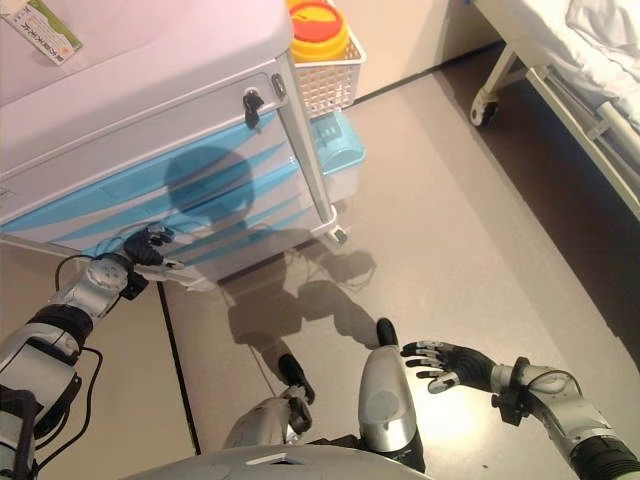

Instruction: Open the drawer and pick up the medicine

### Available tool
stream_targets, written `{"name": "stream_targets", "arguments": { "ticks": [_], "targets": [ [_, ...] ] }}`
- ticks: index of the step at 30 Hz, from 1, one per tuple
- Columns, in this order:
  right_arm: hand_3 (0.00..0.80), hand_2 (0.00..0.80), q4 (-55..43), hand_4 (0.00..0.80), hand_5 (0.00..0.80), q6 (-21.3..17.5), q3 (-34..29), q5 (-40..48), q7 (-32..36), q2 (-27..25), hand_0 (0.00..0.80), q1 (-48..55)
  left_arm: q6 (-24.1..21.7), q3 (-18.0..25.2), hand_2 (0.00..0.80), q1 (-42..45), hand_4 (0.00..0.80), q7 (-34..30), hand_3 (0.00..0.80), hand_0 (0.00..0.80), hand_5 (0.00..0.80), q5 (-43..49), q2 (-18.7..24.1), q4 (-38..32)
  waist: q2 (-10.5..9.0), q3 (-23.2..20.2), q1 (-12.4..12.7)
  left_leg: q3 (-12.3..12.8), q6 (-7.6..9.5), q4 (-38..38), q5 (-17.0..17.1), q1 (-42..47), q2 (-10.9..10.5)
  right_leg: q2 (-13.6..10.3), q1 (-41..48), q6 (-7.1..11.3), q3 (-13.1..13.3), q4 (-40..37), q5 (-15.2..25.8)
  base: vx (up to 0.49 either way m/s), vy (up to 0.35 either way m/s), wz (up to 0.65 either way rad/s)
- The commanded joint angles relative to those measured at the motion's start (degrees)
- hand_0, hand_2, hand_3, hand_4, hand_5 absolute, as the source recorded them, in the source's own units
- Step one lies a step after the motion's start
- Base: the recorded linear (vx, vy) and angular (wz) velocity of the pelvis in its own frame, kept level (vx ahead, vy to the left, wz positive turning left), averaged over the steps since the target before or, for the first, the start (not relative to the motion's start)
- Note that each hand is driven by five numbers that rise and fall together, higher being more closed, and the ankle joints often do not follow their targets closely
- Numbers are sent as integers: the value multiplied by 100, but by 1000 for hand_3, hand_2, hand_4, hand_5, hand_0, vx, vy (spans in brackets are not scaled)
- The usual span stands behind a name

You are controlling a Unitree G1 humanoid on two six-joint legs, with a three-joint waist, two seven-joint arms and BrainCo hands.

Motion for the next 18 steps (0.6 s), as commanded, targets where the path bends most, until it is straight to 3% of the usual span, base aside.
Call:
{"name": "stream_targets", "arguments": {
  "ticks": [1,12,18],
  "targets": [
    [0,0,-113,0,0,-331,224,123,-125,157,0,235,-223,373,0,-124,0,21,0,0,0,-350,353,404,-234,-263,-37,-248,58,1440,-944,-421,-31,-30,-152,28,-97,-28,281,0,0,0],
    [0,0,-375,0,0,-442,135,275,-706,246,0,200,-324,513,0,-117,0,-96,0,0,0,-512,356,651,-286,-287,1,-269,45,1440,-905,-395,25,-18,-26,50,-139,-102,305,1,-9,0],
    [0,0,-620,0,0,-497,-82,529,-1258,434,0,177,-294,740,0,277,0,-770,0,0,0,-1180,189,302,-253,-333,76,-314,39,1363,-871,-310,26,-27,90,64,-202,-144,298,0,-3,3]
  ]
}}
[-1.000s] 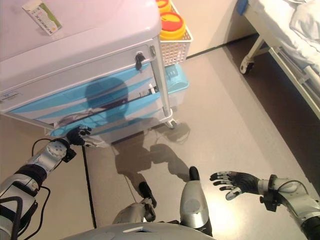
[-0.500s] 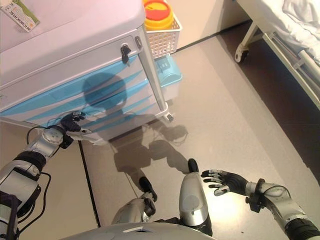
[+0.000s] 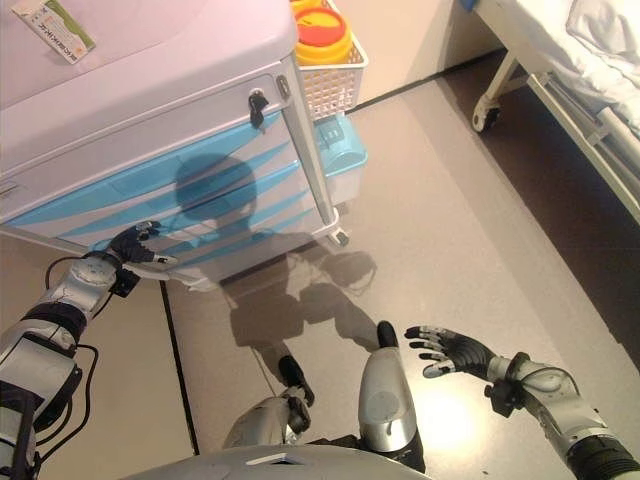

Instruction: Open the drawer and pick up the medicine

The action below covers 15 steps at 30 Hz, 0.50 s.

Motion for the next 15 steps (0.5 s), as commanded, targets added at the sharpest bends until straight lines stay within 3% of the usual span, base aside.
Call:
{"name": "stream_targets", "arguments": {
  "ticks": [1,8,12,15],
  "targets": [
    [0,0,-413,0,0,-257,-124,479,-335,412,0,190,-68,475,0,445,0,-425,0,0,0,-611,133,-272,-237,-339,58,-243,48,1188,-835,-310,-16,-38,-21,75,-161,-136,291,0,0,0],
    [0,0,-522,0,0,-161,-348,634,-578,1052,0,270,430,930,0,1800,0,-1012,0,0,0,-1708,-626,-1895,-98,-504,382,-450,35,843,-717,-113,-57,-17,274,74,-347,-339,293,21,-19,0],
    [0,0,-459,0,0,85,-292,1036,-851,1476,0,261,639,1060,0,2458,0,-1317,0,0,0,-2146,-1081,-2452,-36,-607,587,-608,19,655,-631,-39,-73,8,403,42,-467,-397,263,14,-50,14],
    [0,0,-283,0,0,62,-114,1004,-1102,1789,0,234,937,1056,0,2936,0,-1543,0,0,0,-2461,-1376,-2860,17,-732,786,-751,-19,455,-529,16,-78,30,528,4,-601,-488,251,9,-67,17]
  ]
}}
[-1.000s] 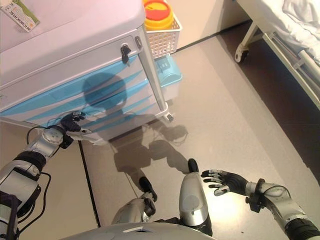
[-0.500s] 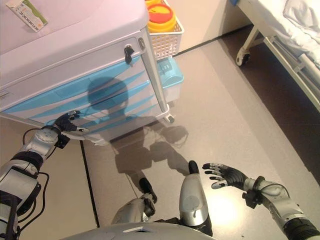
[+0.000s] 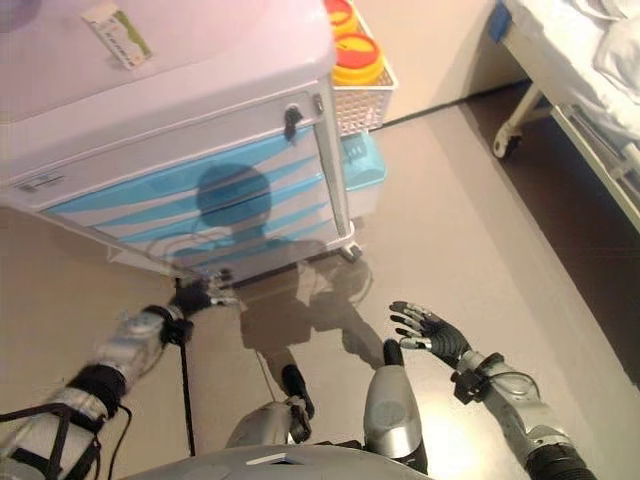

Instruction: Open the drawer and pick up the medicine

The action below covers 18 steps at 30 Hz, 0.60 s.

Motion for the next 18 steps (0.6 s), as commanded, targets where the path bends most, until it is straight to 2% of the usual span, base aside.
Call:
{"name": "stream_targets", "arguments": {
  "ticks": [1,8,13,18],
  "targets": [
    [0,0,-109,0,0,-118,346,255,-247,237,0,47,172,203,0,232,0,-263,0,0,0,-506,12,-288,-115,-376,223,-508,37,489,-471,-195,-153,-36,61,52,-349,-119,208,1,-69,25],
    [0,0,324,0,0,-26,568,843,-497,619,0,29,443,75,0,876,0,-532,0,0,0,-1005,-330,-657,-67,-633,546,-734,-11,99,-281,-74,-130,4,321,-11,-649,-301,192,3,-56,20],
    [0,0,757,0,0,7,626,951,-412,859,0,64,605,39,0,1110,0,-577,0,0,0,-1471,-608,-590,-72,-761,688,-836,-41,-131,-191,12,-109,47,489,-37,-832,-433,181,-14,-48,19],
    [0,0,1346,0,0,13,688,1095,-451,1129,0,19,503,14,0,1282,0,-675,0,0,0,-1750,-852,-390,-80,-887,824,-893,-65,-370,-73,72,-75,81,622,-49,-984,-569,201,-26,-29,16]
  ]
}}
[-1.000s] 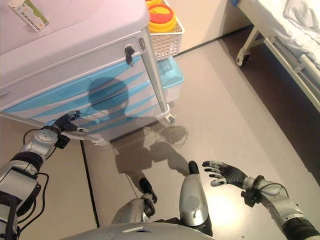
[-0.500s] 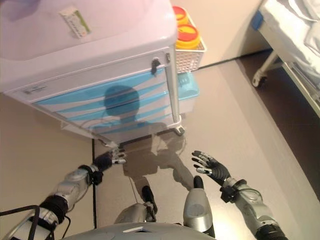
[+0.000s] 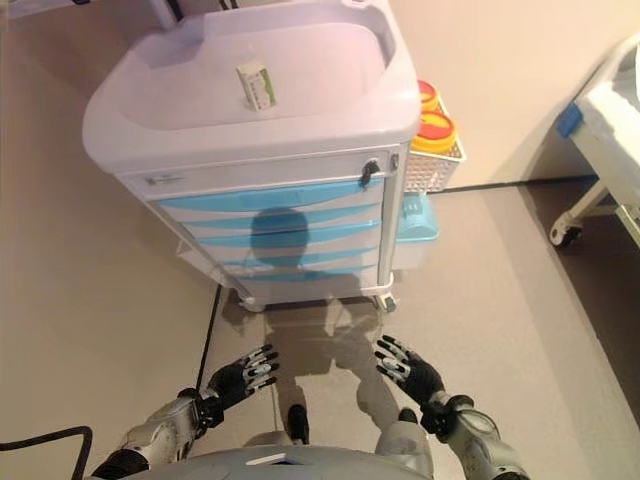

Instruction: Open the drawer and pick up the medicine

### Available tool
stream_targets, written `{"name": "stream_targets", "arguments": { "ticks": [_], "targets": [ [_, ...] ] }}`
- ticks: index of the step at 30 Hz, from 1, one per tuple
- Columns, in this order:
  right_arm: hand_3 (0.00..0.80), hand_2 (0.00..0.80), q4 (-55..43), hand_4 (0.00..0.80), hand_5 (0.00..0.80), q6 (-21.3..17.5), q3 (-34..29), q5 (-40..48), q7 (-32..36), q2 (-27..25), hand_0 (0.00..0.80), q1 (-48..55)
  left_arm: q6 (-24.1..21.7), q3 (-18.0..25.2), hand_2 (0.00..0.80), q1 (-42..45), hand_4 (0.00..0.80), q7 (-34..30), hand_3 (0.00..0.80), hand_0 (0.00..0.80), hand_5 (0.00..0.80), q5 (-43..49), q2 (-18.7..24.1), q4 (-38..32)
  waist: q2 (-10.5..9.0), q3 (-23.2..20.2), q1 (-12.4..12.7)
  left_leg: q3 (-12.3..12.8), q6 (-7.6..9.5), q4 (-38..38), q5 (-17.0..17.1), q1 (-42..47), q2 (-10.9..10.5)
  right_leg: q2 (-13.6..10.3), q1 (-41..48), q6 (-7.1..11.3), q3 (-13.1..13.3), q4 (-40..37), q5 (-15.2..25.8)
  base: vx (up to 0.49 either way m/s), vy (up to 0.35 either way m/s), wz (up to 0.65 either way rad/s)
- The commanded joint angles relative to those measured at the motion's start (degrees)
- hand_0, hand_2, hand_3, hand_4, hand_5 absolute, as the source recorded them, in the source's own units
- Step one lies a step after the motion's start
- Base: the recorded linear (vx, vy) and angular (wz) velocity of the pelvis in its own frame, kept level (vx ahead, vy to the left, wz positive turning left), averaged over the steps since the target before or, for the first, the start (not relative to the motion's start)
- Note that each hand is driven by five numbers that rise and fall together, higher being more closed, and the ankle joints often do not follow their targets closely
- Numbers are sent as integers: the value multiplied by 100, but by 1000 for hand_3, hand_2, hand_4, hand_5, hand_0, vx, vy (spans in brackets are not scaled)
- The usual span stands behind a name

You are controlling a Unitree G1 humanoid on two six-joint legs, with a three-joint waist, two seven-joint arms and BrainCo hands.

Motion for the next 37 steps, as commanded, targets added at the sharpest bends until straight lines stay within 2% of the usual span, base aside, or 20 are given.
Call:
{"name": "stream_targets", "arguments": {
  "ticks": [1,11,18,37],
  "targets": [
    [0,0,95,0,0,-148,149,227,36,307,0,-150,-143,46,0,-202,0,-206,0,0,0,-454,-23,91,-151,32,155,-257,-19,16,-228,-120,-69,59,-80,-53,-244,47,180,-37,-27,16],
    [0,0,1062,0,0,-204,26,488,149,723,0,-268,-253,84,0,-179,0,-395,0,0,0,-605,-488,859,-209,-176,273,-269,-13,-207,-135,-59,-38,138,97,-72,-420,-138,215,-40,-27,9],
    [0,0,1417,0,0,-371,-30,795,550,831,0,-321,-384,96,0,-196,0,-558,0,0,0,-707,-633,1118,-227,-268,300,-233,-47,-219,-125,-37,15,158,184,-68,-499,-256,263,-36,-17,5],
    [0,0,1935,0,0,-282,-78,774,743,984,0,-444,-360,162,0,-249,0,-597,0,0,0,-587,-888,1725,-240,-411,295,-211,-65,-219,-153,19,46,181,277,-56,-514,-441,354,-7,-5,2]
  ]
}}
